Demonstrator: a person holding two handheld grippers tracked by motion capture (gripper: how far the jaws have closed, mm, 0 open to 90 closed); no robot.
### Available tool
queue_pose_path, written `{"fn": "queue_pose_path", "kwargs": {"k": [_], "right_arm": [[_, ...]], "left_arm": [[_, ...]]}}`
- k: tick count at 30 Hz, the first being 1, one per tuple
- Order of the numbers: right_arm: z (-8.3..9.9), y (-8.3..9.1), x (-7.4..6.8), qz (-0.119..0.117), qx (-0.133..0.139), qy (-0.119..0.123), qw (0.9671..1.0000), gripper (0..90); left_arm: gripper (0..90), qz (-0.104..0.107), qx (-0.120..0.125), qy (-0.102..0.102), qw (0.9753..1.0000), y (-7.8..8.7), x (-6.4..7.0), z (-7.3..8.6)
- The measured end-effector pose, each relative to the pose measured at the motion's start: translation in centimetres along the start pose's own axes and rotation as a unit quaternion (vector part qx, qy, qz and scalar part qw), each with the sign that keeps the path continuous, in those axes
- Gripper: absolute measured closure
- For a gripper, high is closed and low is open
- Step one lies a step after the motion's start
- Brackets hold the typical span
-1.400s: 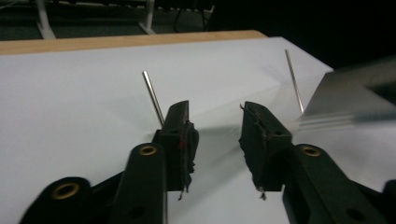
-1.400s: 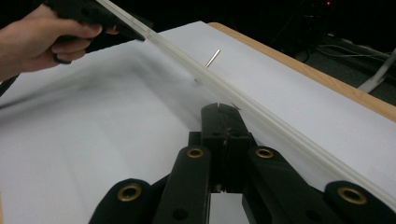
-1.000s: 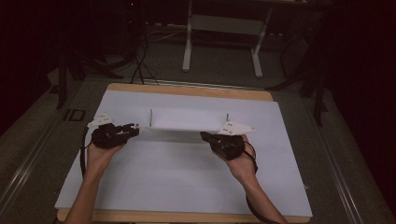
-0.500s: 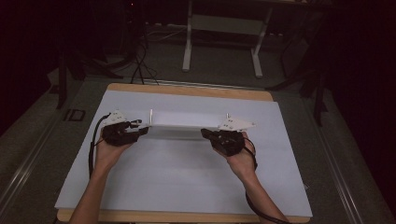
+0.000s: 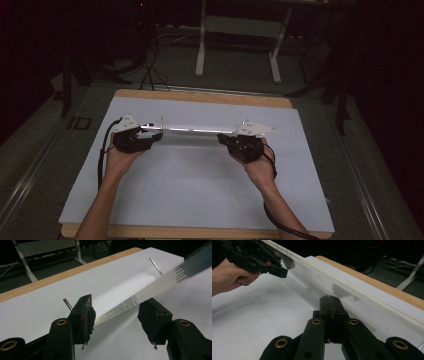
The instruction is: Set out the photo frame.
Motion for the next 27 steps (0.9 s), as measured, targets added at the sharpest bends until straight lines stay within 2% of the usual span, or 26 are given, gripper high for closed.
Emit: {"fn": "queue_pose_path", "kwargs": {"k": [13, 27], "right_arm": [[-0.5, 0.0, 0.9, 0.010, 0.006, -0.006, 0.9999, 90.0], [-0.1, 0.6, 2.7, 0.027, 0.007, -0.023, 0.9993, 90.0]], "left_arm": [[47.8, -0.008, 0.008, 0.001, 0.9999, -0.2, -0.2, -0.4], [51.2, -0.007, 0.009, 0.009, 0.9999, -0.4, -0.4, -0.8]]}}
Point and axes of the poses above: each handheld gripper's, and its own axes: y roughly backward along the jaws, z roughly out of its underside, x roughly to its right, the point moved 8 cm from there along -y, roughly forward along the jaws, and after that the axes turned 4 degrees about -z, right-handed, at the moved point
